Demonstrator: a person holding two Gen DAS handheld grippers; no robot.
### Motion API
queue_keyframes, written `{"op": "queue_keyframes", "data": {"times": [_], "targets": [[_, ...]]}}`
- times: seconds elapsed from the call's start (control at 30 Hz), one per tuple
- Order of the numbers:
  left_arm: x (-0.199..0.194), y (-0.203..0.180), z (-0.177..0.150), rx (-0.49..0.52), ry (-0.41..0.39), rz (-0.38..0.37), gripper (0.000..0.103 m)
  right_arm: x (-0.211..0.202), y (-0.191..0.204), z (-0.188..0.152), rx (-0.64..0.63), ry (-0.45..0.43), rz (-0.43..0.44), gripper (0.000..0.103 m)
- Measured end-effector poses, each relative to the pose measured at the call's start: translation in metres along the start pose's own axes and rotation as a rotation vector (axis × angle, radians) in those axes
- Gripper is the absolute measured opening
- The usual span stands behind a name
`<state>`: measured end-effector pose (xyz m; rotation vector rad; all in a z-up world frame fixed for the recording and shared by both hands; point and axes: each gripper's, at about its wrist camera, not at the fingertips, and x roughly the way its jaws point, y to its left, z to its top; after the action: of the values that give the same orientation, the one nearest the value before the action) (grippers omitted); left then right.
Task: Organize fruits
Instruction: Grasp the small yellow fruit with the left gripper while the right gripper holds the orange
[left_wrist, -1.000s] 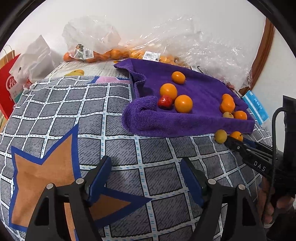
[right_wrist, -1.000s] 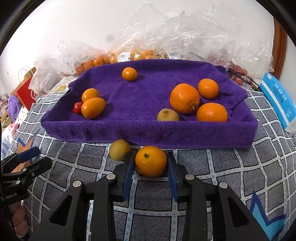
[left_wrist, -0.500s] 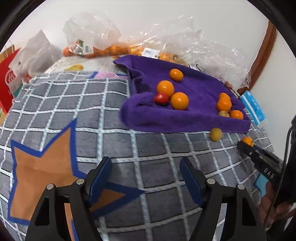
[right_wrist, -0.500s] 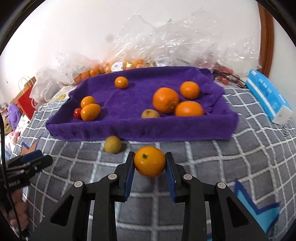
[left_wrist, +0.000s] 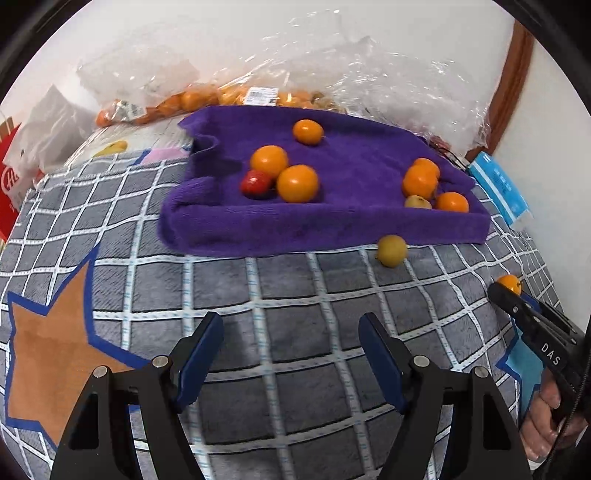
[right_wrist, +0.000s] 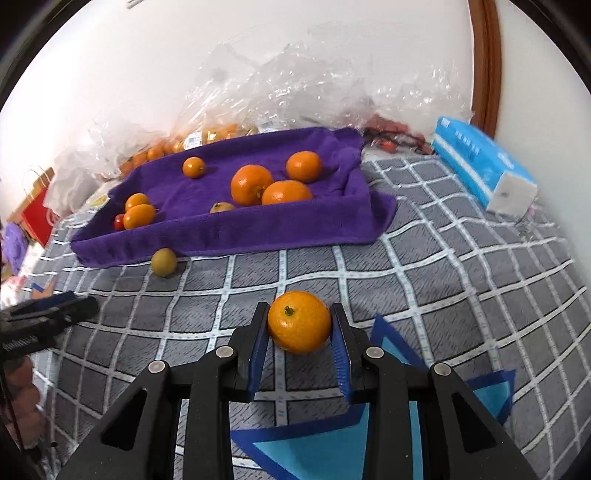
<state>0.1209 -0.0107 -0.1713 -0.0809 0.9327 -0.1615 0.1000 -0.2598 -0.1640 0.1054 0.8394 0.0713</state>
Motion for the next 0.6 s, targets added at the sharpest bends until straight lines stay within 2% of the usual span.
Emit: {"op": "queue_keyframes", "data": {"times": [0.23,0.33,0.47,0.5,0.6], "targets": [[0.009,-0.033,0.014,0.086,-0.031,-0.031,0.07,-0.005,-0.002,-0.002,-0.013,-0.014,0.003,0.032],[0.017,-0.044,0.023,0.109,-0.032,-0.044,0.065,-0.01,-0.009,-0.002,-0.014,-0.028,-0.023,0.032],[0.026,-0.057,0.033,0.128,-0.033,-0.047,0.058,-0.007,-0.022,-0.002,0.04,-0.01,0.017,0.032],[0.027,-0.059,0.034,0.129,-0.034,-0.05,0.054,-0.006,-0.023,-0.001,0.048,-0.002,0.024,0.032],[0.035,-0.065,0.036,0.124,-0.021,-0.067,0.051,-0.004,-0.025,-0.001,0.058,0.005,0.048,0.032]]}}
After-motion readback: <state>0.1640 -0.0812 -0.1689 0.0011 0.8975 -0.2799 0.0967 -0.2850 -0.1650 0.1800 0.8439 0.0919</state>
